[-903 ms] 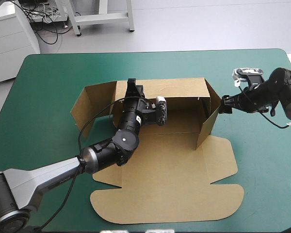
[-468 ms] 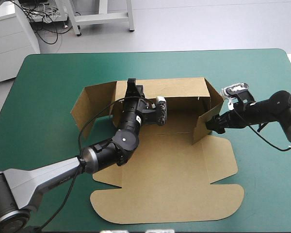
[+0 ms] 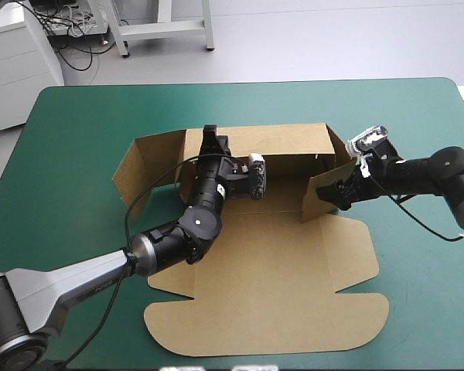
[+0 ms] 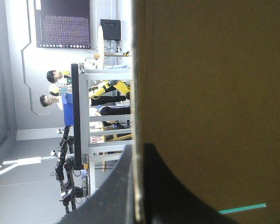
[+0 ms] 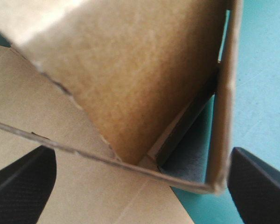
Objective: Fold the box
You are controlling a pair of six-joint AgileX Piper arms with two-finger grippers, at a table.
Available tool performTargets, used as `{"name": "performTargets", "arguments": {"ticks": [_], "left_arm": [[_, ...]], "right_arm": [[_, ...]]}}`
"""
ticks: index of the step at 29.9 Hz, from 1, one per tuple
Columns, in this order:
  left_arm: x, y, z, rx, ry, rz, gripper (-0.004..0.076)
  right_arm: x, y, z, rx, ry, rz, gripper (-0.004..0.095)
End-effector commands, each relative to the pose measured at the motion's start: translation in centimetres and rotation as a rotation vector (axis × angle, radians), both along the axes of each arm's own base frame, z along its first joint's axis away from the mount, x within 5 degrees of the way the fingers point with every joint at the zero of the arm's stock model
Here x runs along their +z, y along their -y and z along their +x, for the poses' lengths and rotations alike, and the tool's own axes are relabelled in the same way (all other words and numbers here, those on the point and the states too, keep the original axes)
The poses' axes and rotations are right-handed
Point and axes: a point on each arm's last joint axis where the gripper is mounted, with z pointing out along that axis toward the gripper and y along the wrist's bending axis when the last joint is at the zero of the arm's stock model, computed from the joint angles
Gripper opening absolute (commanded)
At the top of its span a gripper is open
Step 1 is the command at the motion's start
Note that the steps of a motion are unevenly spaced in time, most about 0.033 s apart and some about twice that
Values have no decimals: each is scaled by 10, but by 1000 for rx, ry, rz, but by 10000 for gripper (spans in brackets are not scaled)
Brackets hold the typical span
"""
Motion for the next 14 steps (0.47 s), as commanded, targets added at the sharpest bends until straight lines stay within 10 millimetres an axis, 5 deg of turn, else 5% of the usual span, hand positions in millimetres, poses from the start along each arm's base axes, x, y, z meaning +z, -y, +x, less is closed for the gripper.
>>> {"name": "performTargets", "arguments": {"ticks": [1,6,14], "left_arm": [[29,-4,-3,-2,123,-11,-32],[29,-4,-3,-2,123,-11,-32],[29,-4,-3,-2,123,-11,-32]], "right_arm": [[12,-9,-5,-3,62,47,893],[-1,-23,-3,-58,118,16,753],[4,-41,3,-140,206,52,588]]}}
